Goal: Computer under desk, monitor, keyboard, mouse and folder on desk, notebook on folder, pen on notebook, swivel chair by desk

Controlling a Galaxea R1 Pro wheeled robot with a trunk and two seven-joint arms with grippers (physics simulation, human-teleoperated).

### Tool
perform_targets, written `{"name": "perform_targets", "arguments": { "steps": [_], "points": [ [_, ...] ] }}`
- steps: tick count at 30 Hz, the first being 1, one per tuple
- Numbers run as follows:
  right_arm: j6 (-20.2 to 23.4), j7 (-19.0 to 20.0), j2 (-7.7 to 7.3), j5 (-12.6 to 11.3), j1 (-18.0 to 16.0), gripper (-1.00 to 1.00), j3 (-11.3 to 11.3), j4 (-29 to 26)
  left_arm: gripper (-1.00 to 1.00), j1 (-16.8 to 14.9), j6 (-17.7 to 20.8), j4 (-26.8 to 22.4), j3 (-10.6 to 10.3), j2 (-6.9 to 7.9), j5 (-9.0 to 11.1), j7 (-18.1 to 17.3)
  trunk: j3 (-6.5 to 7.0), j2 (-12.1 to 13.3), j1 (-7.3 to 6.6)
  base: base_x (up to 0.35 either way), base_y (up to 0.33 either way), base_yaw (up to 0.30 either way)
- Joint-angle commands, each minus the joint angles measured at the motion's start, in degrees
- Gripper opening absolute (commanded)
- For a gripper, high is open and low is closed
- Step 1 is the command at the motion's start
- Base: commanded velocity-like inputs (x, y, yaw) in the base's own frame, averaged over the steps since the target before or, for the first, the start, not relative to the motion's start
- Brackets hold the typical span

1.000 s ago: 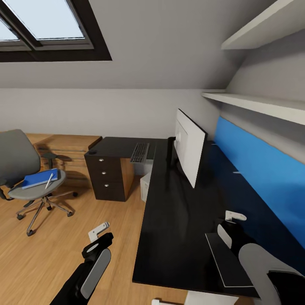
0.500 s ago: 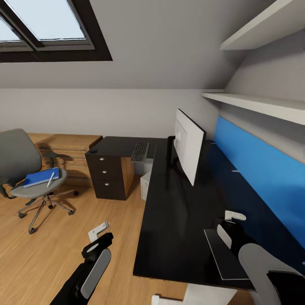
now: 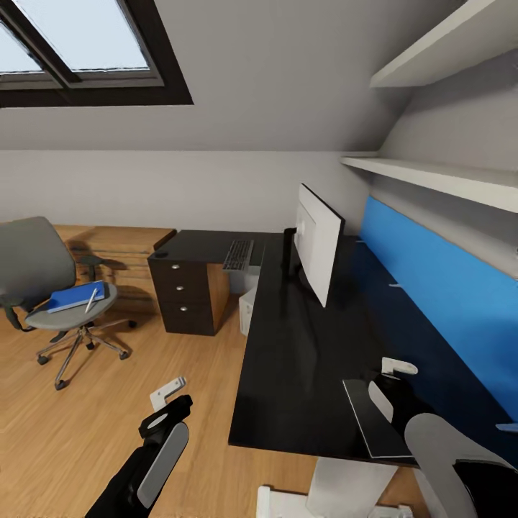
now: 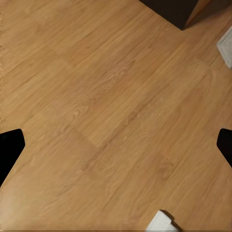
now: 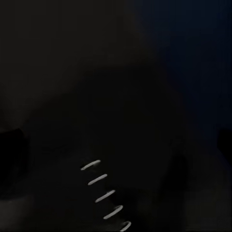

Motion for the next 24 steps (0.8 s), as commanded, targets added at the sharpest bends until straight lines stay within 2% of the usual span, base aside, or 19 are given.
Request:
{"name": "perform_targets", "arguments": {
  "steps": [1, 14, 24],
  "points": [
    [0.82, -0.17, 0.0, -0.34, 0.04, 1.0, -0.19, -0.03, 1.0, -0.04, 0.28, -0.09, -0.06, 0.02, 0.19, 0.36, -0.08, -0.03, -0.02, -0.178, 0.0, 0.0],
    [0.76, -0.17, 0.0, -0.26, 0.04, 1.0, -0.19, -0.03, 1.0, -0.04, 0.27, -0.09, -0.05, 0.02, 0.18, 0.36, -0.08, -0.03, -0.02, -0.078, 0.0, 0.0],
    [0.76, -0.17, 0.0, -0.26, 0.04, 1.0, -0.19, -0.03, 1.0, -0.04, 0.28, -0.09, -0.04, 0.02, 0.18, 0.36, -0.08, -0.03, -0.02, -0.018, 0.0, 0.0]
  ]
}}
